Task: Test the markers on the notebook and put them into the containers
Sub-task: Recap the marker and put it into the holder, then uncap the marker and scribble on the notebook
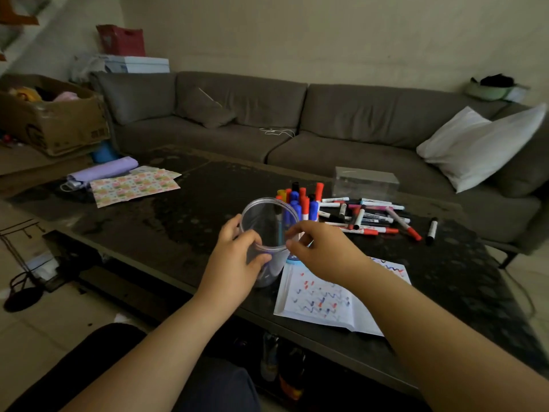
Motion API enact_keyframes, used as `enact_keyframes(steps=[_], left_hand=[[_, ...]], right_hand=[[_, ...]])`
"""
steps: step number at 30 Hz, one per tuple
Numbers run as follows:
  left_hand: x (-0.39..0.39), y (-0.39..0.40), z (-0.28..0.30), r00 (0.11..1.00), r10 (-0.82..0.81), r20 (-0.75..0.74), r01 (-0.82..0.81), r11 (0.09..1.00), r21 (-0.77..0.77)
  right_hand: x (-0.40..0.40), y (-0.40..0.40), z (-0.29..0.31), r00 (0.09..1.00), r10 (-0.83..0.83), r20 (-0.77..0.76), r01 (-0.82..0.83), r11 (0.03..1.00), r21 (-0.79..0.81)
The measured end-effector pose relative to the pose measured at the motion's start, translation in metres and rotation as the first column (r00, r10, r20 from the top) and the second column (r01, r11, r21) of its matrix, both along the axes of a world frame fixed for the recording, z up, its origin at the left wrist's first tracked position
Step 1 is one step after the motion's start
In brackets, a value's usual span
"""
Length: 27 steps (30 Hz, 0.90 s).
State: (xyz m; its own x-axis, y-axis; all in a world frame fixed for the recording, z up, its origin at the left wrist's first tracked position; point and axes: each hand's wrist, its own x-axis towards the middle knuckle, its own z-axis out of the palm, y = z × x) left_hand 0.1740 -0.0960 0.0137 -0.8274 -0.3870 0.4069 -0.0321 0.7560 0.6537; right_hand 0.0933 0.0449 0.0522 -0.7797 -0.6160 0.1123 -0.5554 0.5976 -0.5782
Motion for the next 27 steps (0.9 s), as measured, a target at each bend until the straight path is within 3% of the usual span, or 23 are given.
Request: enact_keyframes(steps=[10, 16, 20, 22, 24, 27], left_hand=[[-0.027, 0.021, 0.021, 0.998, 0.065, 0.017, -0.065, 0.998, -0.007], [-0.042, 0.02, 0.02, 0.994, -0.005, 0.107, -0.007, 0.993, 0.114], [-0.044, 0.023, 0.015, 0.998, -0.021, 0.067, 0.008, 0.984, 0.176], [-0.039, 0.027, 0.01, 0.999, 0.042, 0.028, -0.045, 0.993, 0.107], [-0.03, 0.032, 0.001, 0.99, 0.118, -0.073, -0.124, 0.988, -0.096], [-0.022, 0.039, -0.011, 0.968, 0.013, -0.249, -0.11, 0.918, -0.38]], right_hand=[[-0.018, 0.031, -0.002, 1.0, 0.004, -0.018, -0.006, 0.996, -0.085], [-0.029, 0.03, -0.003, 0.997, 0.038, -0.065, -0.044, 0.995, -0.092], [-0.03, 0.037, -0.008, 0.997, 0.066, -0.028, -0.068, 0.993, -0.096], [-0.03, 0.041, -0.011, 0.998, 0.063, -0.019, -0.065, 0.992, -0.11], [-0.03, 0.047, -0.013, 0.999, 0.048, -0.006, -0.048, 0.99, -0.135], [-0.032, 0.062, -0.019, 0.999, -0.008, 0.043, 0.015, 0.986, -0.164]])
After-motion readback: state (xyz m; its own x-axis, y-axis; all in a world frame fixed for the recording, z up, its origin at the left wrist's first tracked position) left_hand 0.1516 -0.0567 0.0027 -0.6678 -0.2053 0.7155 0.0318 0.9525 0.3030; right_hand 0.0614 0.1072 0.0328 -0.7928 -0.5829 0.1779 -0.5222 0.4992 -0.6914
